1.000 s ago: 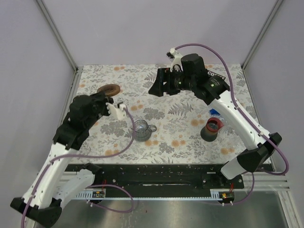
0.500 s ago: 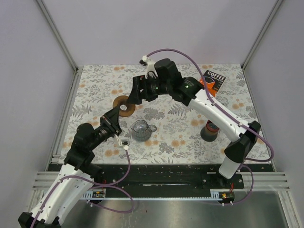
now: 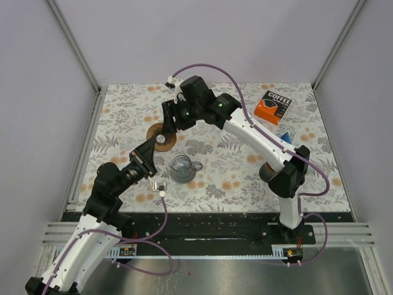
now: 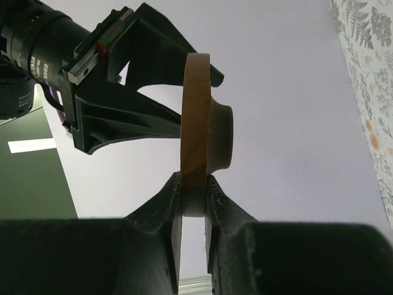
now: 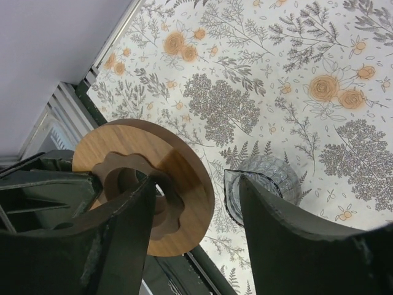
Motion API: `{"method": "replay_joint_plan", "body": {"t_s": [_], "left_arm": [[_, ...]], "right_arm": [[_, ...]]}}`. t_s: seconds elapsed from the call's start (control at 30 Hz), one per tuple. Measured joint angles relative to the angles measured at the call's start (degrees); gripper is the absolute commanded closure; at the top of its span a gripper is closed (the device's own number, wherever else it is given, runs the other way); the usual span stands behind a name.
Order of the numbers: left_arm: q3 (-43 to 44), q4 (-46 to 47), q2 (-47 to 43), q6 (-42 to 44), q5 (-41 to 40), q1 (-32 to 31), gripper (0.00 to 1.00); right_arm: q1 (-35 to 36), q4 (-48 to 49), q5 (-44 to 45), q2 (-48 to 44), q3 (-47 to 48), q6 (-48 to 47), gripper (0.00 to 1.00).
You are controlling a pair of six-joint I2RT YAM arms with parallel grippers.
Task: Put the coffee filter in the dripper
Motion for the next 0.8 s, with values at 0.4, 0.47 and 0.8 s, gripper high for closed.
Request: {"method": "replay_joint_plan", "body": {"t_s": [0.4,0.47,0.8], "left_arm": [[0.00,0.50,0.46,-0.20,-1.09,-0.02,1.00],[0.00,1.01,0.48,-0.02,-1.11,-0.04,1.00],[0.00,1.88,0.98,0.24,-1.44,-0.13,0.79]], "right_arm": [[1.31,-5.22,-0.42,3.72,7.23,-3.41,0.44],[1.33,-5.68,-0.42,3.72,7.23,-3.85,0.45],[2.01,-6.80,0.66,3.74,7.23,-5.01,0.99]]}}
